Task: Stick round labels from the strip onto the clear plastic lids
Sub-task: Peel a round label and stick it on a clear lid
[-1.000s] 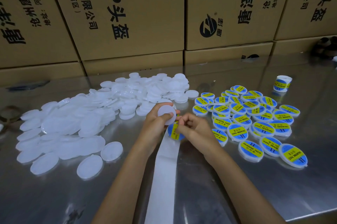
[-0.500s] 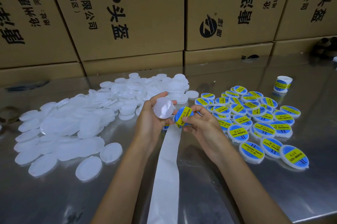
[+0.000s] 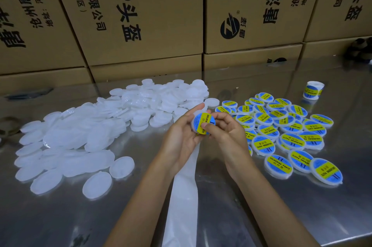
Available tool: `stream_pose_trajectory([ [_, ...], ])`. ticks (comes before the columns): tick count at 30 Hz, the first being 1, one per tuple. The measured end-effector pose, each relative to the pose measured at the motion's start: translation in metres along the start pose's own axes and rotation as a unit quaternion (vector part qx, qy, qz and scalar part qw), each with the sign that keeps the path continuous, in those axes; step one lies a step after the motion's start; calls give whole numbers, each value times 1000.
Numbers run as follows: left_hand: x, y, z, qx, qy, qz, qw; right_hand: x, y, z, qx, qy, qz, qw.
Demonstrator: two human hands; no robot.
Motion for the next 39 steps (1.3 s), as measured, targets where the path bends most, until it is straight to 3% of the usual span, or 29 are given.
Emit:
stream_pose_trajectory([
  [8, 1, -2, -1, 2, -12, -20, 1000, 0, 2, 2, -17, 13, 15, 1000],
  [24, 1, 0, -2, 110, -69, -4, 992, -1, 1, 0, -18, 21, 9, 1000],
  [32, 1, 1, -2, 194, -99, 47, 975, -1, 0, 1, -35, 36, 5, 999],
  [36, 1, 7, 0, 177, -100, 77, 976, -3, -1, -1, -122, 78, 9, 989],
  [39, 1, 17, 3, 91, -89, 84, 988, -5, 0, -2, -181, 128, 27, 975],
])
Point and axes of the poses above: each hand's wrist, its own x-axis towards the middle knuckle, its own y-axis out of the back of the hand, z = x × y, the point moved 4 cm from there along x, towards the middle knuckle, and after that the axes turned 11 degrees about x, right-handed, at the moved point
